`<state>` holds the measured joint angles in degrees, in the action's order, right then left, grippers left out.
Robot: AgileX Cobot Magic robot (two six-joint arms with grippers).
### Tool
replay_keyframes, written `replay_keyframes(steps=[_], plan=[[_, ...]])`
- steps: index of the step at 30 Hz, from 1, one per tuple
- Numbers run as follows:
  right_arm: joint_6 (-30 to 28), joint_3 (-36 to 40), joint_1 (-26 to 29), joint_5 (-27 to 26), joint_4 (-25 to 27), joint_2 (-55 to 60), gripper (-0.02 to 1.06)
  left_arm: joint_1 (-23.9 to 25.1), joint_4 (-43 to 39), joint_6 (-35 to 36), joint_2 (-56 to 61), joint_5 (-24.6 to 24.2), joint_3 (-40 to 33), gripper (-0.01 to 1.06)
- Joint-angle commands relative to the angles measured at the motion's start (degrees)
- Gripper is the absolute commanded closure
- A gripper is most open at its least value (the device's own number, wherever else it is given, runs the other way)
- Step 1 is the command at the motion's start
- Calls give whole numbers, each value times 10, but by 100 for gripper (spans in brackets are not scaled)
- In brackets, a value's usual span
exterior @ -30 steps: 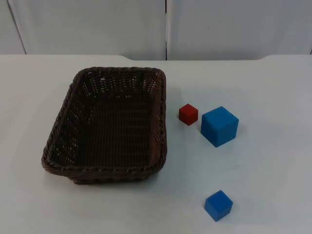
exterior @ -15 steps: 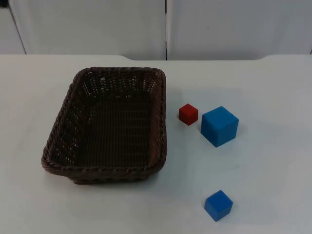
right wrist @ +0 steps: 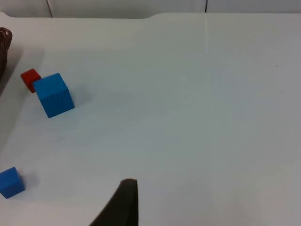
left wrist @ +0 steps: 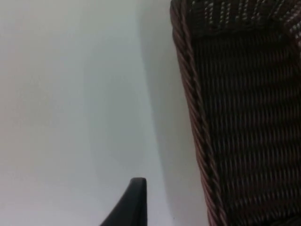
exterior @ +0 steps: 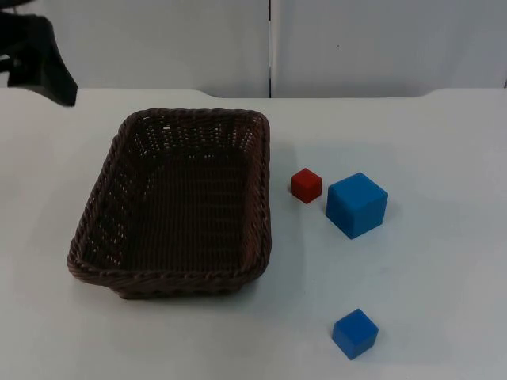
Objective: Pick up the basket with the left hand and place the largest block into the basket with the right hand.
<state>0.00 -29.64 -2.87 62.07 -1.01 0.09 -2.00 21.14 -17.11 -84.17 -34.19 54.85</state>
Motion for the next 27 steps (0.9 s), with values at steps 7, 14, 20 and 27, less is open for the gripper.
replay_keyframes(steps=[7,14,20,27], plan=[[-8,1,3,-2,-3,-1,-1,-4,26,-6,-52,15,23,9],[-9,1,3,-2,-3,-1,-1,-4,26,-6,-112,12,64,9],[-9,1,3,-2,-3,-1,-1,-4,29,-7,-183,-18,109,9],[-9,1,3,-2,-3,-1,-1,-4,88,-55,-242,-32,138,9]])
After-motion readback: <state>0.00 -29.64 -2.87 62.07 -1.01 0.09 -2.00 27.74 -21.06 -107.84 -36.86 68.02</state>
